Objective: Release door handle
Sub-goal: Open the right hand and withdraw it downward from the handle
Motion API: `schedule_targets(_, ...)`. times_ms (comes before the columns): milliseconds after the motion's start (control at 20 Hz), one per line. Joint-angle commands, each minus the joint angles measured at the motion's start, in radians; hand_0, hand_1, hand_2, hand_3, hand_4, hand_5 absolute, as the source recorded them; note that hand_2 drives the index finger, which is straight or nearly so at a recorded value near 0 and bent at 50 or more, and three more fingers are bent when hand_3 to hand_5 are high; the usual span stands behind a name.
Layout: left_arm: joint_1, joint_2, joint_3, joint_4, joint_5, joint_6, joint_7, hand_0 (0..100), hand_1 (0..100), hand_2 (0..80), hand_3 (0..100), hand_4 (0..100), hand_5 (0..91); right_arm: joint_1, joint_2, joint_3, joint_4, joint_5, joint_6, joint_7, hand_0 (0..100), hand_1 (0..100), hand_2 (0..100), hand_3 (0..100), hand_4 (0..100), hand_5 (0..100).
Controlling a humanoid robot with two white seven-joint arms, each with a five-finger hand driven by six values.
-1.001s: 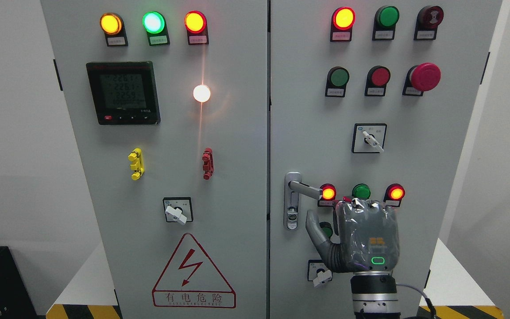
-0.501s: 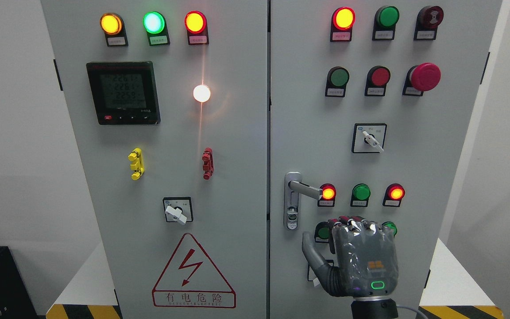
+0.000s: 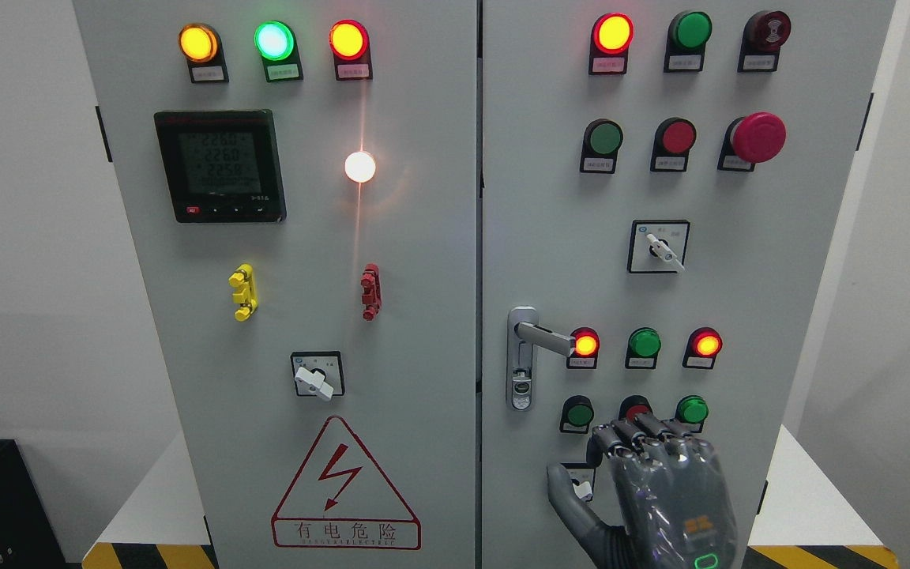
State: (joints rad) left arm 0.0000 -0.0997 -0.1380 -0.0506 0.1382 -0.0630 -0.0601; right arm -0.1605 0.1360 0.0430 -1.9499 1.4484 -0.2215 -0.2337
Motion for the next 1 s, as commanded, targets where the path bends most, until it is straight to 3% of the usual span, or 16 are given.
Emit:
schedule_targets(0, 0.020, 0.000, 0.000, 0.000, 0.000, 0.000, 0.000, 12, 56, 0.0, 0, 0, 0.0, 0.021, -0.003, -0.163, -0.061, -0.112, -0.047, 0.011, 48, 29, 26, 28, 25, 22)
schedule_targets(100, 0.020, 0.000, 0.000, 0.000, 0.000, 0.000, 0.000, 12, 56, 0.0, 0, 0, 0.0, 0.018, -0.004, -0.176, -0.063, -0.154, -0.073, 0.016, 50, 24, 14, 19, 17, 14)
schedule_targets(351, 0.020, 0.000, 0.000, 0.000, 0.000, 0.000, 0.000, 12, 56, 0.0, 0, 0, 0.0, 0.016, -0.003, -0.184, -0.067, -0.174, -0.082, 0.019, 52, 19, 9, 12, 10, 1)
schedule_targets(951, 0.020, 0.000, 0.000, 0.000, 0.000, 0.000, 0.000, 12, 56, 0.0, 0, 0, 0.0, 0.018, -0.001, -0.167, -0.098, -0.227, -0.082, 0.022, 51, 18, 8, 11, 11, 4)
